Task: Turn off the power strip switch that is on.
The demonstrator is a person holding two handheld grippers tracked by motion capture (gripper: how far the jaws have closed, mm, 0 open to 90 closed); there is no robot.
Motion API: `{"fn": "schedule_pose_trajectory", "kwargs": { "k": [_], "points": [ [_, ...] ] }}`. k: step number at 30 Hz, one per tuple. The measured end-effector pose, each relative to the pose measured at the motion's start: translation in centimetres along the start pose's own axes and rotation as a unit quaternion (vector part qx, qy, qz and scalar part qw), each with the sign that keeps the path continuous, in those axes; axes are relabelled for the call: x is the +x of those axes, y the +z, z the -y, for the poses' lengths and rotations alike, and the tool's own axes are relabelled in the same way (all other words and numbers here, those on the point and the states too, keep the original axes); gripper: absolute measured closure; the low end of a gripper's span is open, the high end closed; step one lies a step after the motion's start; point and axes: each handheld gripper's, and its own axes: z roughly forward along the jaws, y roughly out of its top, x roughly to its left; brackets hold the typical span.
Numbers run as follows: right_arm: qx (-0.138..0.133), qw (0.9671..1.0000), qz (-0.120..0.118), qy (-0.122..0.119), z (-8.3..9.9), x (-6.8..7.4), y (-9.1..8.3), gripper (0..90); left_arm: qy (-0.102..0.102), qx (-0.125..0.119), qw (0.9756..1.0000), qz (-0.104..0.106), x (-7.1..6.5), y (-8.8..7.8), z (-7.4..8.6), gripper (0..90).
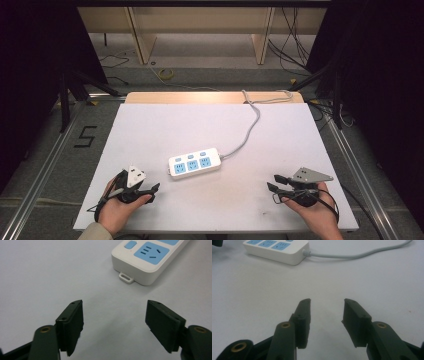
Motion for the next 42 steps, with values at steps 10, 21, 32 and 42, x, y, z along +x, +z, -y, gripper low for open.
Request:
{"fn": "schedule_pose_trajectory", "kwargs": {
  "k": [10,21,32,42],
  "points": [
    [-0.001,1.0,0.0,-0.001,-0.1,0.1,0.0,57.4,-0.003,-0.009,0.9999,-0.007,0.2,-0.3,-0.2,44.3],
    [-0.003,0.9997,0.001,-0.024,-1.4,0.6,0.5,76.4,-0.003,-0.01,0.9999,-0.005,0.2,0.0,0.0,35.5],
    [0.004,0.9987,-0.006,-0.05,-2.2,1.4,1.2,90.0,0.0,-0.006,0.9999,-0.009,0.1,0.1,0.0,28.1],
    [0.004,0.9983,-0.014,-0.057,-3.2,2.0,2.1,90.0,0.0,-0.01,0.9999,-0.013,-0.1,0.3,-0.1,22.8]
  ]
}}
